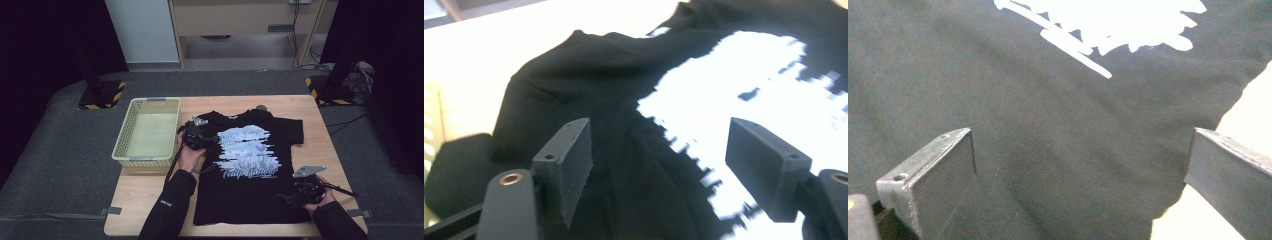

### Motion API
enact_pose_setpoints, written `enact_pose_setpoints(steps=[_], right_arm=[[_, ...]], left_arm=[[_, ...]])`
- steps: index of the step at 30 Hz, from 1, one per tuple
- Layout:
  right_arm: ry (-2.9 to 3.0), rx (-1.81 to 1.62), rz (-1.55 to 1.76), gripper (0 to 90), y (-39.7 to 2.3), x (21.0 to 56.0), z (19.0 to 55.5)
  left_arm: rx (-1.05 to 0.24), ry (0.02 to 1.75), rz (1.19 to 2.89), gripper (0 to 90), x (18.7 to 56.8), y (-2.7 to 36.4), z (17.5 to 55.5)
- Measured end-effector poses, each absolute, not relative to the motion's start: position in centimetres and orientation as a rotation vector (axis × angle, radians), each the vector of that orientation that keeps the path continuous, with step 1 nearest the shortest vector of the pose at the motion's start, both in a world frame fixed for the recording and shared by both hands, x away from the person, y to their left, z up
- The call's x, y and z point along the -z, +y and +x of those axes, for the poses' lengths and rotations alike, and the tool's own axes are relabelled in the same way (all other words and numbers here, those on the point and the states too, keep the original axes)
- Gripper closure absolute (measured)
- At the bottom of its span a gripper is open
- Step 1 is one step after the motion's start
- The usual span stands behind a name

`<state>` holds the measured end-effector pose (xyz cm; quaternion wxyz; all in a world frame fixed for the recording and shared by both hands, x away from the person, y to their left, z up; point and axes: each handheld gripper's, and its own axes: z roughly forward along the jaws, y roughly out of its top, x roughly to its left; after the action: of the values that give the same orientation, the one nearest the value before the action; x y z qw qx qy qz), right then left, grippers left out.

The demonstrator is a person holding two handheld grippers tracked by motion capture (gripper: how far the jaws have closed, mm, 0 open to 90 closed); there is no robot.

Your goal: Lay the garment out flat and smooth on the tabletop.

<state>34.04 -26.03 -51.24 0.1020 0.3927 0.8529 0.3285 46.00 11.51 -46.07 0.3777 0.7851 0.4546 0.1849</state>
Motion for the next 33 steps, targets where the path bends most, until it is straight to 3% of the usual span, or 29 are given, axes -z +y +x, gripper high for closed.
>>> enact_pose_setpoints(steps=[14, 27, 33], right_arm=[[2.307, -1.049, 1.3, 0.5, -28.0, 50.0, 34.2], [2.214, -0.974, 1.427, 0.5, -30.3, 50.7, 34.7], [2.17, -0.946, 1.481, 0.5, -31.3, 51.1, 35.0]], left_arm=[[-0.418, 1.099, 2.078, 20.3, 48.1, 15.3, 37.7], [-0.443, 1.104, 2.184, 12.7, 50.4, 18.3, 33.8], [-0.425, 1.187, 2.162, 9.5, 51.3, 20.5, 32.9]])
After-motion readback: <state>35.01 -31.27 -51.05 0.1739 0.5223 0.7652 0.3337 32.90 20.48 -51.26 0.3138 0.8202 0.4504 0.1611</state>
